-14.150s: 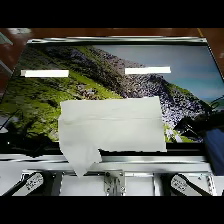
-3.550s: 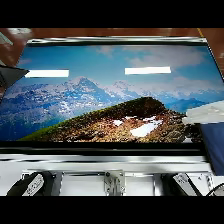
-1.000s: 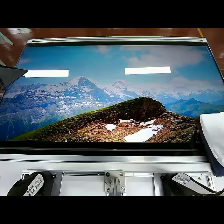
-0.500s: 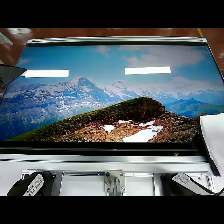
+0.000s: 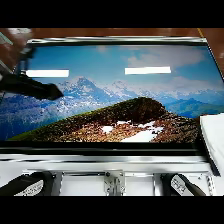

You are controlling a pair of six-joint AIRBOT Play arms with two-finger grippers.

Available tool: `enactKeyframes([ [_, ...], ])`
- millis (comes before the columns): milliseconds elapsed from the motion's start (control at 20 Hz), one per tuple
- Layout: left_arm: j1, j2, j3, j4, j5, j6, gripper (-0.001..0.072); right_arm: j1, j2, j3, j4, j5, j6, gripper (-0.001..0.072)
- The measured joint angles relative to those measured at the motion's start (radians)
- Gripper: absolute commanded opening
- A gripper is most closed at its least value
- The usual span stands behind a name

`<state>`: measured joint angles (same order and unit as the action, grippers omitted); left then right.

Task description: Fold the shirts.

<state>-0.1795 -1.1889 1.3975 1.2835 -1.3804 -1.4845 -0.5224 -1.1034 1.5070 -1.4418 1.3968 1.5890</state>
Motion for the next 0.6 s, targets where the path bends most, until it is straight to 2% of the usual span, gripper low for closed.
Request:
enactKeyframes([
  [100, -0.118, -0.104, 0.072, 0.144, -0.099, -0.036, 0.0718, 0.134, -0.029, -0.005, 0.015, 0.109, -0.001, 0.0675],
  [250, -0.207, -0.183, 0.134, 0.269, -0.181, -0.061, 0.0718, 0.269, -0.054, -0.009, 0.030, 0.202, -0.003, 0.0674],
  [600, -0.238, -0.228, 0.167, 0.349, -0.237, -0.110, 0.0719, 0.364, -0.068, -0.011, 0.051, 0.242, -0.003, 0.0674],
])
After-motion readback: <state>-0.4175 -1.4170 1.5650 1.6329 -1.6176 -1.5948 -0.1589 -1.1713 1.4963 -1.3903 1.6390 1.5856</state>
